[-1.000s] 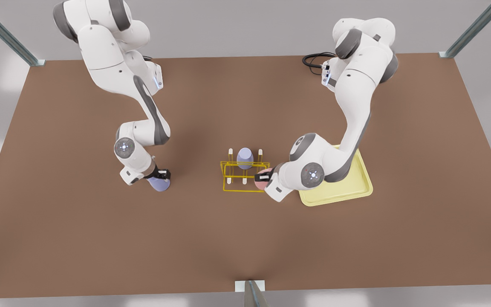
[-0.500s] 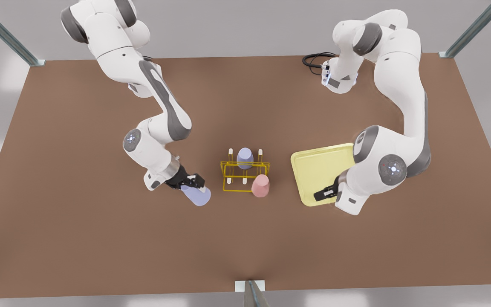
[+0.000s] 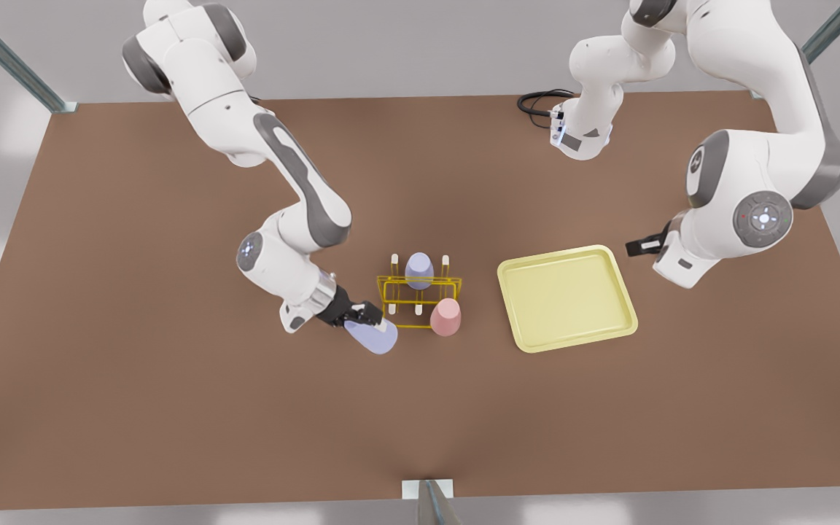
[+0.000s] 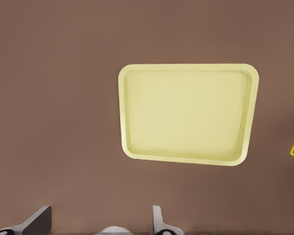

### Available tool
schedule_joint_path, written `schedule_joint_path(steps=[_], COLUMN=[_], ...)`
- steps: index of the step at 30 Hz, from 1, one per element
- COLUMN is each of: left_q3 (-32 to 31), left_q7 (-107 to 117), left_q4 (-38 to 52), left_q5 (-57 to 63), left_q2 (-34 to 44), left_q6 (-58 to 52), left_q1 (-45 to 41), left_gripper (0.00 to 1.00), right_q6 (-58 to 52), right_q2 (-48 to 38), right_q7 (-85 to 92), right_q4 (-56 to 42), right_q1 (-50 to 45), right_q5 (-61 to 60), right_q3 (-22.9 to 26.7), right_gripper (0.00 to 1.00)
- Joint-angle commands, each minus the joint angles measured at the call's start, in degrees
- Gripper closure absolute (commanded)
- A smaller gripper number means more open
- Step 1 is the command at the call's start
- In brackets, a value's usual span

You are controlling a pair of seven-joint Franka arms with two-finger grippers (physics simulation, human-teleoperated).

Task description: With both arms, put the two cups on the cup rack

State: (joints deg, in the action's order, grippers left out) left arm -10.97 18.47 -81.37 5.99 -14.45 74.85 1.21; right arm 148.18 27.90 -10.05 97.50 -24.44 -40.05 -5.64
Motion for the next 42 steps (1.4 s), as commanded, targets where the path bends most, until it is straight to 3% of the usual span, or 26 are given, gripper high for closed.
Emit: schedule_joint_path(steps=[1,24,25,32,34,36,37,38,39,42], left_q3=[-0.02,-0.11,-0.11,-0.10,-0.11,-0.11,-0.11,-0.11,-0.11,-0.11], left_q7=[-15.39,-15.39,-15.48,-15.48,-15.48,-15.48,-15.48,-15.48,-15.39,-15.48], left_q4=[-0.02,-0.28,-0.28,-0.28,-0.28,-0.28,-0.28,-0.28,-0.28,-0.28], left_q5=[-1.86,-2.39,-2.39,-2.39,-2.39,-2.39,-2.39,-2.39,-2.39,-2.39], left_q2=[0.04,-0.14,-0.14,-0.31,-0.40,-0.40,-0.40,-0.40,-0.40,-0.40], left_q6=[-3.57,-4.72,-4.72,-4.63,-4.63,-4.63,-4.63,-4.63,-4.72,-4.72], left_q1=[1.07,1.60,1.60,1.60,1.60,1.60,1.60,1.60,1.60,1.60], left_gripper=[0.00,0.00,0.00,0.00,0.00,0.00,0.00,0.00,0.00,0.00], right_q6=[-0.52,-4.92,-4.92,-5.01,-10.53,-34.60,-51.79,-61.06,-61.70,-66.70], right_q2=[-0.92,-0.48,-0.39,-0.13,-1.71,-0.75,4.51,7.43,5.16,-8.03], right_q7=[0.38,0.82,0.73,0.64,0.73,0.82,2.30,8.43,17.23,16.73], right_q4=[1.02,4.63,4.45,3.22,1.82,-3.45,-15.45,-25.05,-26.57,-24.64], right_q1=[0.01,-0.96,-0.87,-0.17,1.85,10.02,15.02,16.26,17.75,23.04], right_q5=[-0.38,-0.21,-0.21,-0.12,6.02,27.98,40.80,49.16,50.86,43.12], right_q3=[-0.69,-2.45,-2.45,-2.45,-0.08,4.49,4.76,5.72,8.26,8.45], right_gripper=[0.14,0.14,0.00,0.00,0.00,0.00,0.00,0.00,0.00,0.00])
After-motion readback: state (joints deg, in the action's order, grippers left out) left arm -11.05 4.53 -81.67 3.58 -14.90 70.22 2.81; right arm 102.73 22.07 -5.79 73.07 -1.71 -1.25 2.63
